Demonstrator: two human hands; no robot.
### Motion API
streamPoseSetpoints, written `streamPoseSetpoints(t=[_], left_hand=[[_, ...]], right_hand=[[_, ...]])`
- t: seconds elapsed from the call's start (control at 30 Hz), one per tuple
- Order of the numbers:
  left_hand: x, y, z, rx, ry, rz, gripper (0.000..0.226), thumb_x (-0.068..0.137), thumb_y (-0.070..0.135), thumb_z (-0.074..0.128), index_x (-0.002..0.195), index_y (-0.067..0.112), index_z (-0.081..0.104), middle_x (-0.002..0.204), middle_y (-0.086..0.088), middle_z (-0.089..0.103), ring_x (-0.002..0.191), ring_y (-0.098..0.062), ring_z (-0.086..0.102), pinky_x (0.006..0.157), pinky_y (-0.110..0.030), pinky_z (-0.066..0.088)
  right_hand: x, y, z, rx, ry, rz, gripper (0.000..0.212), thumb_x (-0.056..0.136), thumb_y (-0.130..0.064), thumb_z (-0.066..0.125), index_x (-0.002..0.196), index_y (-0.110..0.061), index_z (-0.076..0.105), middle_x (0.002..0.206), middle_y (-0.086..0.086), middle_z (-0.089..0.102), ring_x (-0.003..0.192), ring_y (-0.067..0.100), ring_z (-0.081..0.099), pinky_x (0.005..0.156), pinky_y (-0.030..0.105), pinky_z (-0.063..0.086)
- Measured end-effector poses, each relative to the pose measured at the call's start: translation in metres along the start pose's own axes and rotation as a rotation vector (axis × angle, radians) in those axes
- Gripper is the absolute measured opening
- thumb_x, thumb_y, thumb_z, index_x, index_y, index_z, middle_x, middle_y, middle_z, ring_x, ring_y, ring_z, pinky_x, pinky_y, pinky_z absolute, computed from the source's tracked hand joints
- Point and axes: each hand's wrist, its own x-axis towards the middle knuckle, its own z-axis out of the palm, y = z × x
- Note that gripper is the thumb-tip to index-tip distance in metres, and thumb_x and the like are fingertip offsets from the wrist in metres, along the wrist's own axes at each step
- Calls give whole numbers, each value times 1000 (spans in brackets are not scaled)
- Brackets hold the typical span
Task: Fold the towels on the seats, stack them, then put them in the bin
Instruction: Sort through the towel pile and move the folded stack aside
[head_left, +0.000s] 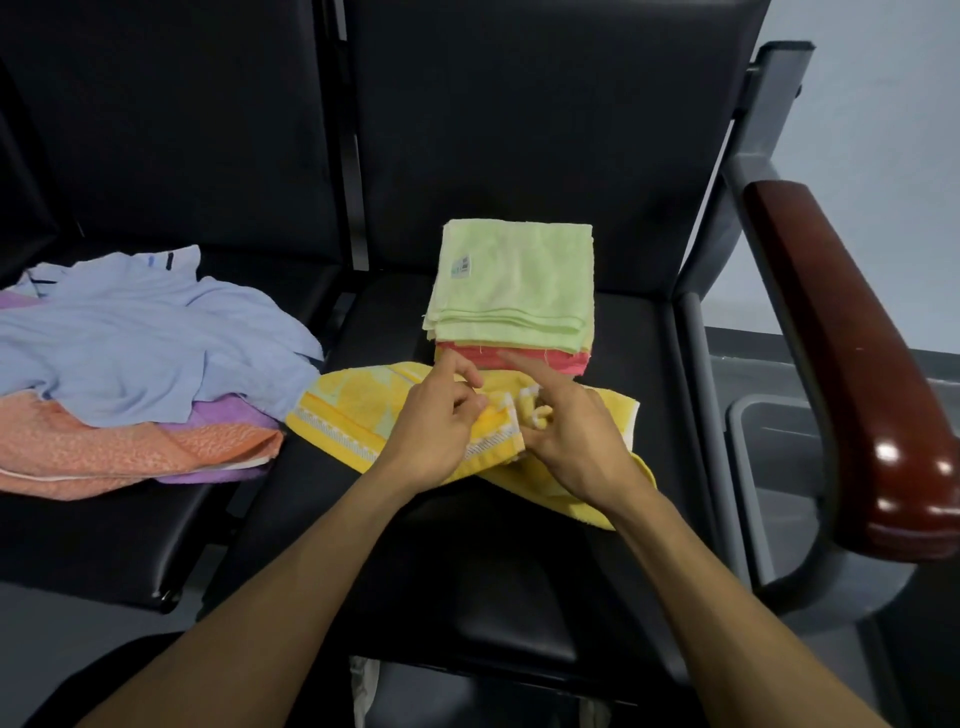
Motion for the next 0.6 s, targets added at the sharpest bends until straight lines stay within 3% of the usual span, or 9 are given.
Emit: streamPoseSetpoints(t=[0.1,0.17,0.2,0.27,0.37,0.43,0.5,0.6], left_hand=[[0,-3,1,-14,-79,-41,6,104,20,55,99,18,51,70,-2,62,58,-7,53,57,-25,42],[0,-2,3,20,-107,-11,15,104,24,53,93,15,59,81,3,65,74,-9,60,71,-30,48],[0,-2,4,21,-99,-1,26,105,27,50,88,11,59,78,7,61,72,-9,56,71,-30,45],[-1,3,4,-28,-80,-5,43,106,38,44,75,11,56,67,14,49,64,-5,44,66,-25,37],[-3,6,3,31,-108,58,21,98,42,60,85,27,67,73,18,62,70,0,55,64,-17,42],[-2,2,7,128,-81,87,12,94,35,68,93,23,69,84,11,68,81,-5,63,75,-26,51],[0,0,7,154,24,47,13,97,32,64,96,19,69,86,5,71,84,-10,66,74,-28,51],[2,1,1,138,144,-47,17,100,32,58,106,18,66,91,1,71,82,-11,66,67,-25,49]], right_hand=[[1,-3,3,9,21,-4,9,85,-22,73,89,-30,71,70,-10,68,69,3,63,67,25,49],[1,-2,4,-41,106,26,22,88,-33,70,67,-28,64,65,-6,68,68,7,62,69,32,50],[1,0,4,-48,139,62,27,87,-36,69,62,-28,61,63,-5,67,67,8,62,71,37,52],[1,0,1,-11,176,114,33,88,-44,66,61,-27,60,55,-3,66,62,11,65,74,43,54],[0,0,0,-23,203,165,29,90,-47,65,69,-27,64,63,-5,68,65,9,64,73,42,54],[0,-1,-3,-28,219,218,17,90,-42,68,90,-25,69,83,-9,70,76,7,62,72,36,52],[1,-2,-8,67,248,286,25,89,-41,71,106,-23,69,98,-12,67,91,4,58,77,26,45],[2,-3,-15,339,281,385,21,88,-39,74,99,-22,72,94,-19,63,93,-3,55,74,15,41]])
